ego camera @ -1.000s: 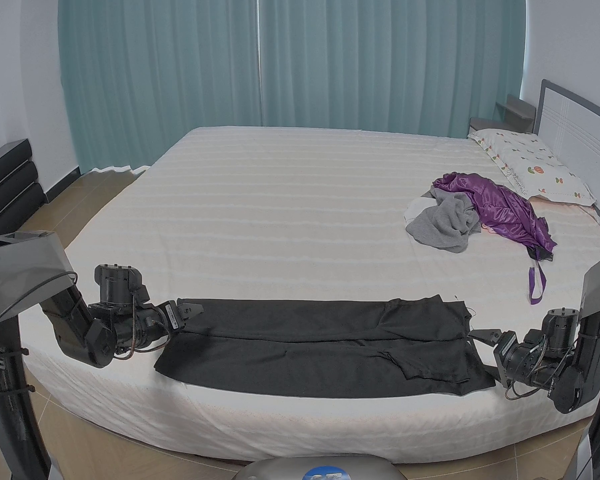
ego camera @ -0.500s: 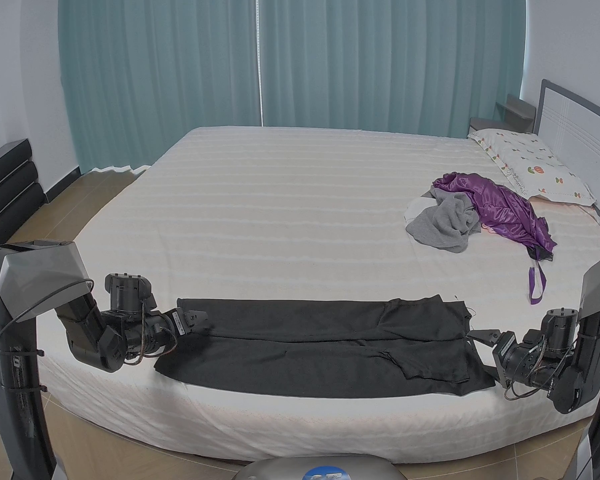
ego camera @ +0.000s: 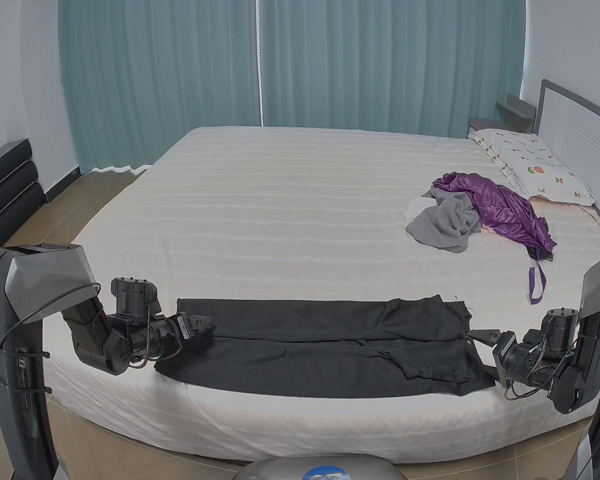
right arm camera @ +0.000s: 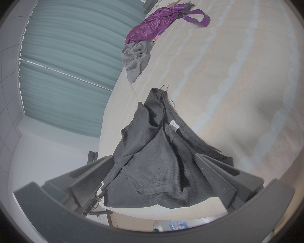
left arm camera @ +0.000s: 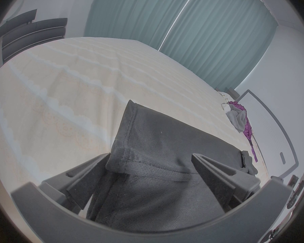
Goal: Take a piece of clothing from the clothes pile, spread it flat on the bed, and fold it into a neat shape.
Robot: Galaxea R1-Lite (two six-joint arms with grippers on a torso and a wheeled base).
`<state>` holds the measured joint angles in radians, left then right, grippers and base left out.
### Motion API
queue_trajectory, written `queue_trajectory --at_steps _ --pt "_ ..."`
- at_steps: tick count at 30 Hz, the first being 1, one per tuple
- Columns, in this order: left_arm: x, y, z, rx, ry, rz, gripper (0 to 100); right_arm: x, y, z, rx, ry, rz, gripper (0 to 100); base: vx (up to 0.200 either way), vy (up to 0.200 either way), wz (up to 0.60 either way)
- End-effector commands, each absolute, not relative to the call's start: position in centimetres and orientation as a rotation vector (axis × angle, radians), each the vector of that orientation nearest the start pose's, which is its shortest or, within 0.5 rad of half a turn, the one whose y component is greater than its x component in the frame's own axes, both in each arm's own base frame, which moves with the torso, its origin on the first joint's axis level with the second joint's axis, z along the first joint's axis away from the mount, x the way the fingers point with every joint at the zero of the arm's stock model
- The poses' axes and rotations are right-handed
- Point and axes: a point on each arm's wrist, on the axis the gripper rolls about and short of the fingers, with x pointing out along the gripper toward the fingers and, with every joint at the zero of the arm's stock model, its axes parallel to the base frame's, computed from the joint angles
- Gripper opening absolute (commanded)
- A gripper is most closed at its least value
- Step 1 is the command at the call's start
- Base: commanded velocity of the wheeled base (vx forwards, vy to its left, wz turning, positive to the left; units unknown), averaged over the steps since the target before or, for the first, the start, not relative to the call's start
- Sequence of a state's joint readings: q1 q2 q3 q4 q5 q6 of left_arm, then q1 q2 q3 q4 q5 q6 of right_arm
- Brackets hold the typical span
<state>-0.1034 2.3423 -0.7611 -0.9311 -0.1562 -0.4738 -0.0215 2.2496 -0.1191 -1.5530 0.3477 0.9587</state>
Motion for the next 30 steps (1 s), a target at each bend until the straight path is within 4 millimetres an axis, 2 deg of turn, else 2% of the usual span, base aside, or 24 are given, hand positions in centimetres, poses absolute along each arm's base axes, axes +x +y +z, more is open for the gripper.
queue_trajectory --at_steps 1,3,4,16,30 --pt "36.1 -4.2 -2.7 -0.472 0.714 -0.090 100 24.5 0.2 -0.9 1.028 0.671 0.026 100 0.000 0.000 0.00" --pt "36.1 -4.2 -2.8 -0.472 0.716 -0.092 100 24.5 0.2 -0.9 1.028 0.671 0.026 100 0.000 0.000 0.00" --pt "36.1 -4.2 -2.7 -0.472 0.714 -0.092 0 24.5 0.2 -0.9 1.028 0.671 0.026 100 0.000 0.000 0.00" --pt "35.8 -4.2 -2.6 -0.474 0.718 -0.087 0 24.5 0.2 -0.6 1.031 0.663 0.030 100 0.000 0.000 0.00" --pt "35.5 -4.0 -1.1 -0.505 0.669 -0.075 0 24.6 -0.4 -0.5 1.038 0.644 0.010 100 0.000 0.000 0.00"
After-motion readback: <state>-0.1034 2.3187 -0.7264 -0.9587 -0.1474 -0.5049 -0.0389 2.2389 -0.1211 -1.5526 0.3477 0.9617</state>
